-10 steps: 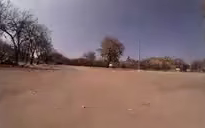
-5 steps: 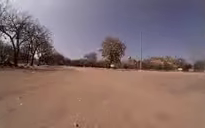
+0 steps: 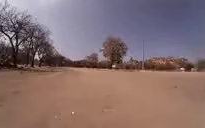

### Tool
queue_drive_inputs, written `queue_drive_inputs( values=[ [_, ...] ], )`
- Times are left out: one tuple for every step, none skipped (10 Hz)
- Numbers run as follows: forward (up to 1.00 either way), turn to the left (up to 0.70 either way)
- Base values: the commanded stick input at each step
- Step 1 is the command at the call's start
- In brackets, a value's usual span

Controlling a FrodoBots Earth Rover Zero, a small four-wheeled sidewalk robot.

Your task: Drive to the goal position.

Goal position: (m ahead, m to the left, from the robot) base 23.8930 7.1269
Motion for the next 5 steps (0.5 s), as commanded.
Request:
queue_drive_inputs(
  values=[
    [1.00, 0.00],
    [1.00, 0.00],
    [1.00, 0.00],
    [1.00, 0.00],
    [1.00, 0.00]
  ],
)
